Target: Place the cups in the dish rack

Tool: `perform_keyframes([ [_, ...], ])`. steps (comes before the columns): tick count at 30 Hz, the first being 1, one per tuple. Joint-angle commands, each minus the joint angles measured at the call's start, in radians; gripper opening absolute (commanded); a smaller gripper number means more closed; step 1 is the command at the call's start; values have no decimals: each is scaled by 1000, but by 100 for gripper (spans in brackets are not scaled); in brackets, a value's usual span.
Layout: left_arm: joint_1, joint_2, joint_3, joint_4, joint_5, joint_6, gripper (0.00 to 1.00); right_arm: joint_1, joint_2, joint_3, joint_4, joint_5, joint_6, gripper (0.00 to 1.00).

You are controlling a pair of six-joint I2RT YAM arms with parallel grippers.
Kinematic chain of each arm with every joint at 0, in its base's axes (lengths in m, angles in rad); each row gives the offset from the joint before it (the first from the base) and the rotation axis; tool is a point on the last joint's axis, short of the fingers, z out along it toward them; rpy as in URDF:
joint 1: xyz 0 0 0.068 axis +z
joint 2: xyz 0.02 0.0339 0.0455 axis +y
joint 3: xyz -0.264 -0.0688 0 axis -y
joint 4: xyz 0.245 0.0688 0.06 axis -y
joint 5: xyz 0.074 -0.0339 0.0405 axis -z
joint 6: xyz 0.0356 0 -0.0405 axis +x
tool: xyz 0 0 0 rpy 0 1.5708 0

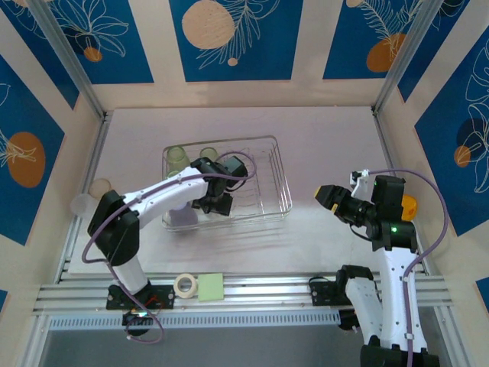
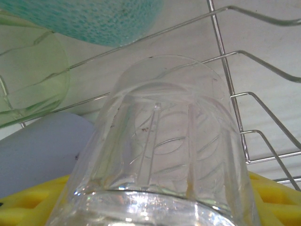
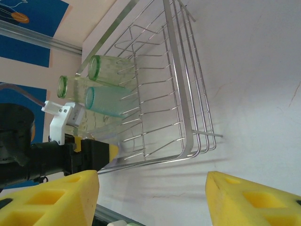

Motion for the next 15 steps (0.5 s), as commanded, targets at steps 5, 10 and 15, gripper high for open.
perform_keyframes([
  [5,-13,42,48,-16,20,18,35,-3,-9,-9,8,-40,-4,62],
  [10,-13,78,73,-32,14,35,46,-4,-10,-5,9,-42,-4,62],
  [15,-13,118,95,-59,-9,45,71,-3,-9,-4,7,-58,2,62],
])
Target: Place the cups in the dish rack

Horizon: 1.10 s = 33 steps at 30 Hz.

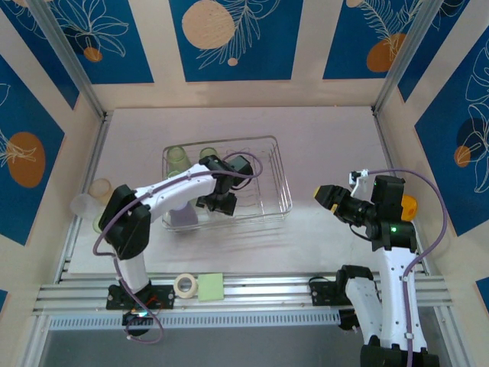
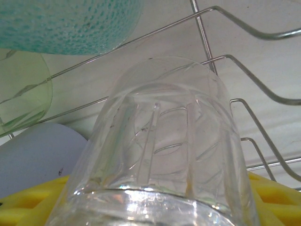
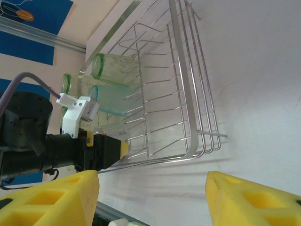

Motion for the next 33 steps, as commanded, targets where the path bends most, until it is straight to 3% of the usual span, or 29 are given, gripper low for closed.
perform_keyframes([
  [1,-11,32,21,-29,-20,16,74,-3,-11,6,-12,-45,1,62],
  [8,-11,11,34,-50,-74,31,100,-2,-29,52,-53,-72,-11,67],
  [19,-14,-113,85,-54,-133,77,100,53,-68,125,-124,-81,41,69],
  [24,-17,-293,42,-9,-202,83,100,118,-98,92,-122,-68,61,69],
  [28,-17,-517,-79,39,-369,46,100,190,-62,90,-105,-51,49,68],
  [33,-14,-813,-189,40,-533,-12,100,364,-2,89,-32,48,54,67],
])
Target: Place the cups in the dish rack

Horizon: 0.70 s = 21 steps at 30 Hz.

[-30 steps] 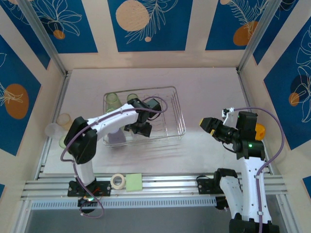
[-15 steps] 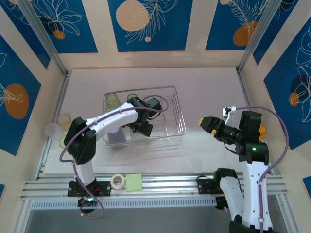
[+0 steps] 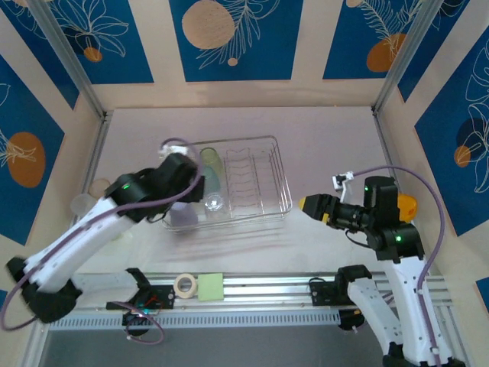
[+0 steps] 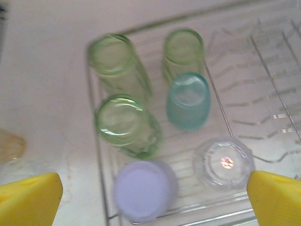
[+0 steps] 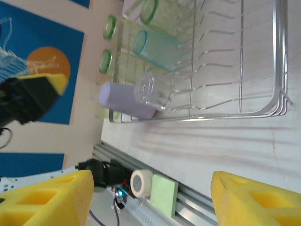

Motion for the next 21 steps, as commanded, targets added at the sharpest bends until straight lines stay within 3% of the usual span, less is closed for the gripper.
perform_keyframes([
  [1,-5,-140,-57,-29,-198,-68,100,110,49,-9,62,81,7,67],
  [6,13,-307,-100,-132,-387,-164,100,282,209,49,112,187,-42,67],
  [11,119,-262,-82,-225,-425,-166,100,374,320,104,147,235,-80,66],
  [14,331,-193,-93,-154,-254,-48,100,390,356,114,164,234,-89,66],
  [16,512,-150,-108,-91,-59,28,99,394,370,111,171,232,-97,66],
  [21,897,-38,-148,26,256,116,99,395,384,105,161,231,-134,63],
])
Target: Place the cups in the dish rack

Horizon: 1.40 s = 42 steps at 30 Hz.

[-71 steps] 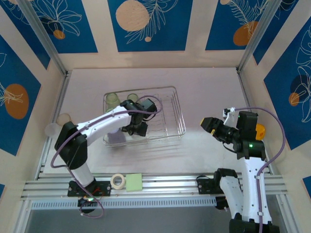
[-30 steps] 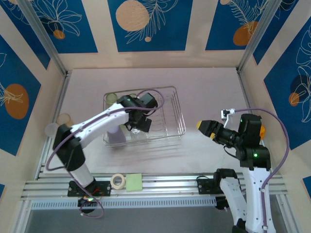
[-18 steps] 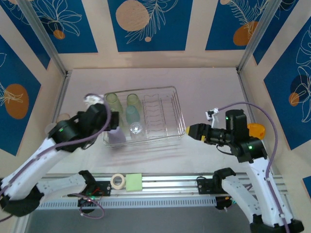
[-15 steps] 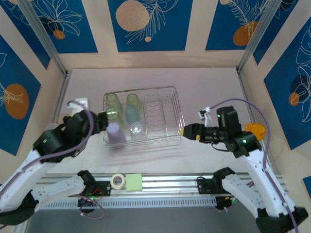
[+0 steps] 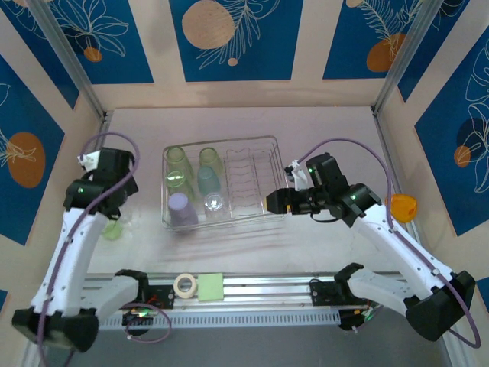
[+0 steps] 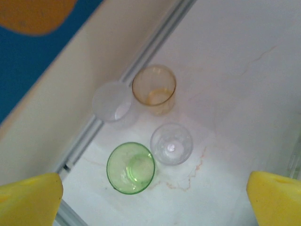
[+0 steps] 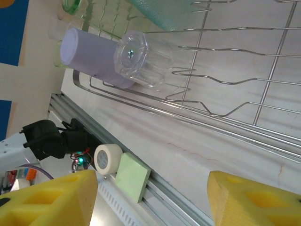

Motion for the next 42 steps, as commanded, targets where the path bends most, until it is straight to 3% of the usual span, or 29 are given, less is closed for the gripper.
perform_keyframes([
  [1,223,53,-24,79,315,92,100,6,0,16,4,7,-50,63],
  [3,356,98,-26,86,418,85,100,3,0,8,11,5,-69,63],
  [6,472,125,-24,94,461,76,100,-7,5,-13,32,-5,-96,61],
  [11,597,154,-33,98,477,60,100,-43,19,-49,53,-68,-139,59],
  [17,699,186,-159,188,495,49,97,-53,22,-131,96,-186,-148,57],
  [30,807,241,-191,311,484,37,87,-46,6,-136,106,-195,-151,56],
  [34,870,315,-179,337,547,27,84,-55,17,-131,97,-185,-153,56],
  [42,872,391,-190,443,581,-6,77,-45,28,-132,69,-152,-152,55],
])
